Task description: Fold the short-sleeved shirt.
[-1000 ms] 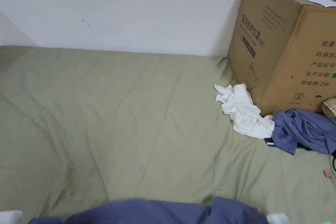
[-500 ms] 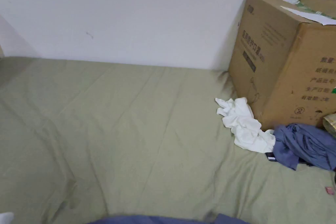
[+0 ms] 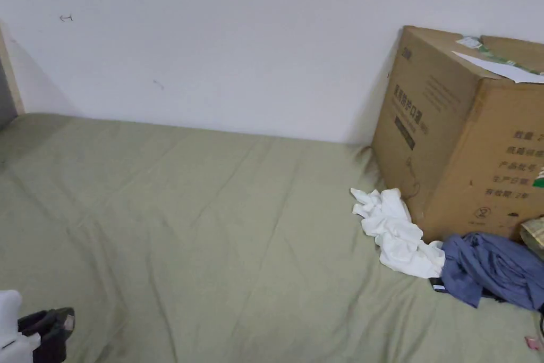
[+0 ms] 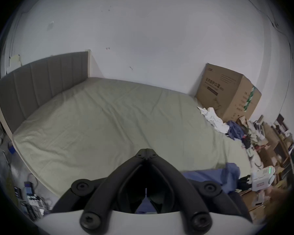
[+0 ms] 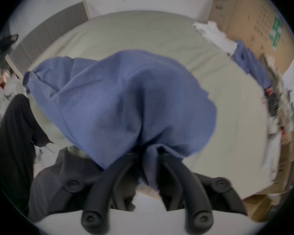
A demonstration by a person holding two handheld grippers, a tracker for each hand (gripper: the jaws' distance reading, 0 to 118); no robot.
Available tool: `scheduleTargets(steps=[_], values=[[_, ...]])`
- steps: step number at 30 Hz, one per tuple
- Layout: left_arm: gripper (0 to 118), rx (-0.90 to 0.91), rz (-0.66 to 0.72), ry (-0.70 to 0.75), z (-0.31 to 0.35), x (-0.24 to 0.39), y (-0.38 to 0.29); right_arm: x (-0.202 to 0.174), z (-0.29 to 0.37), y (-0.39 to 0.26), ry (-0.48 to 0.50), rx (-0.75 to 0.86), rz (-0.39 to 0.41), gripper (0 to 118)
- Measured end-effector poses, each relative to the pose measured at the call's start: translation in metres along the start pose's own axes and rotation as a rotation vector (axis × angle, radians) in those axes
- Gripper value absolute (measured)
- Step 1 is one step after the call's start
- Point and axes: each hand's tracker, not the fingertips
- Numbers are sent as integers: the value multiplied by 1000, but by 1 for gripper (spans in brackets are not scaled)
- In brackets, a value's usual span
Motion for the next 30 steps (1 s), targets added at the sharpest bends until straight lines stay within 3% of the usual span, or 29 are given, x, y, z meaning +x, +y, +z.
scheduleTargets(steps=[1, 3, 4, 6, 8, 10, 11, 13, 14, 17, 20, 23, 26, 30], values=[[2, 18, 27, -22, 2, 1, -3, -5, 16, 3, -74, 47, 31, 53], [2, 15, -4, -6, 5, 2, -3, -13, 57, 10, -119, 326, 59, 89], [2, 19, -15, 3, 8, 1, -4, -14, 81, 19, -132, 452, 68, 98], [2, 13, -4, -19, 11, -9, -5, -29, 128, 37, -128, 612, 45, 97], [2, 3, 50, -57, 14, -18, -9, -29, 155, 56, -30, 682, -6, 86], [19, 20, 122, -165, 18, -38, -18, -49, 180, 76, 55, 745, -48, 18], [31, 18, 159, -188, 21, -47, -24, -54, 183, 81, 68, 777, -53, 3], [90, -17, 218, -207, 23, -65, -33, -67, 181, 86, -22, 855, -62, 3], [102, -37, 241, -215, 23, -74, -38, -71, 178, 90, 5, 852, -45, 3], [103, -48, 262, -249, 20, -99, -53, -89, 172, 95, 59, 854, -47, 3], [103, -118, 372, -329, 2, -131, -70, -109, 167, 100, 98, 861, -9, 3], [103, -165, 504, -505, -24, -161, -88, -122, 167, 103, 109, 853, 51, 3], [103, -272, 602, -562, -59, -181, -105, -123, 165, 107, 135, 843, 48, 3], [103, -383, 555, -561, -101, -182, -122, -118, 156, 108, 156, 809, 30, 3]])
